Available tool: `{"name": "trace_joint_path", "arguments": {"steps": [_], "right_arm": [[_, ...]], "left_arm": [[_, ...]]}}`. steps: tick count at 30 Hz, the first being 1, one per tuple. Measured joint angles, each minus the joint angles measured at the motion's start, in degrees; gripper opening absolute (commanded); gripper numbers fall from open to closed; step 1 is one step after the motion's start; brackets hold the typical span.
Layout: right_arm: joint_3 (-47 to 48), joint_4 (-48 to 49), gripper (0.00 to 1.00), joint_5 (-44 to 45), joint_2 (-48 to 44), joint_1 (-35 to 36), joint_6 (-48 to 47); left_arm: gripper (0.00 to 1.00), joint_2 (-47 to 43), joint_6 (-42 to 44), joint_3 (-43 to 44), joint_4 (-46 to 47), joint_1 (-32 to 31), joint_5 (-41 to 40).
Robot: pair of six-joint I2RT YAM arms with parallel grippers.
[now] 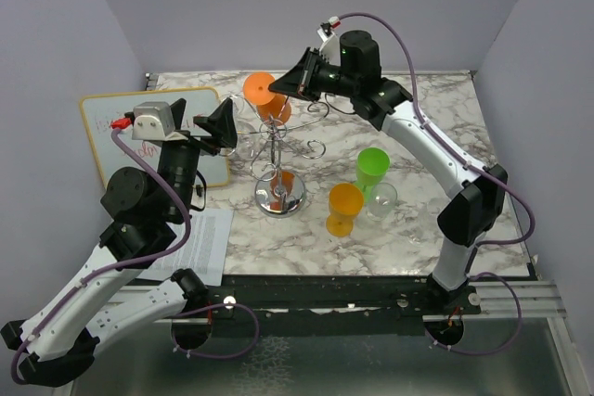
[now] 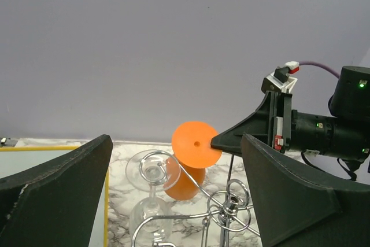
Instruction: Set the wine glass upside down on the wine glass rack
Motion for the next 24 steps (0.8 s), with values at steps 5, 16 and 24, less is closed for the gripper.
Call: {"name": "trace_joint_path", "arguments": {"steps": [5, 16, 24], "right_arm": [[-0.1, -0.1, 0.01, 0.0, -1.6, 0.1, 0.1], [-1.9, -1.7, 0.01, 1.3, -4.4, 0.1, 0.5], [-3.1, -3.4, 0.01, 2.6, -5.9, 0.2, 0.5]], "left_arm": [[0.93, 0.1, -0.2, 0.0, 0.0, 0.0, 0.0], [0.93, 0.1, -0.2, 0.0, 0.0, 0.0, -0.1], [0.93, 0.1, -1.3, -0.4, -0.1, 0.0, -0.1]]}}
